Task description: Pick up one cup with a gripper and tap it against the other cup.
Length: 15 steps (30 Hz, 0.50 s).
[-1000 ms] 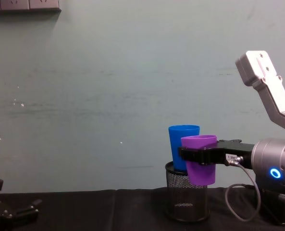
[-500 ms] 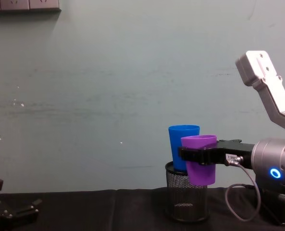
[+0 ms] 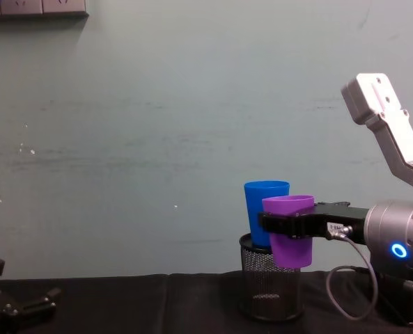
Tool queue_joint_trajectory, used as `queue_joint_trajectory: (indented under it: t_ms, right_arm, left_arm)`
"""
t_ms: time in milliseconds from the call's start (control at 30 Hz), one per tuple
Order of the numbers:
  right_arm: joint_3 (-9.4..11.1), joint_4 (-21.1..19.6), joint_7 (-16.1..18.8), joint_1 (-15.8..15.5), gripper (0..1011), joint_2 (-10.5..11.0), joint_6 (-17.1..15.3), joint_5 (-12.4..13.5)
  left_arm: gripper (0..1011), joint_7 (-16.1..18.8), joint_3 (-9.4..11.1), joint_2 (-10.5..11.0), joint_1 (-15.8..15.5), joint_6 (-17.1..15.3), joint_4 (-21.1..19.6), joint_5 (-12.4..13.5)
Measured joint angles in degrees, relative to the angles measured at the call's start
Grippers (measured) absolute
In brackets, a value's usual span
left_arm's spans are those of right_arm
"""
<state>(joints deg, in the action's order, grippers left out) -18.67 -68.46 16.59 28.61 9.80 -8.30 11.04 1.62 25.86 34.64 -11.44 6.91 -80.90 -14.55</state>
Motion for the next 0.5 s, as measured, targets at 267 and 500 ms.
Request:
queue_joint_trajectory:
  t_ms: [267, 500]
  right_arm:
    - [0.00, 0.00, 0.00, 0.00, 738, 0.00, 0.00, 0.00]
    - [0.00, 0.00, 0.00, 0.00, 738, 0.00, 0.00, 0.00]
  left_arm:
    - [1000, 0.00, 0.00, 0.00, 0.00, 0.00, 0.00, 0.00]
    - [1000, 0.00, 0.00, 0.00, 0.00, 0.00, 0.00, 0.00]
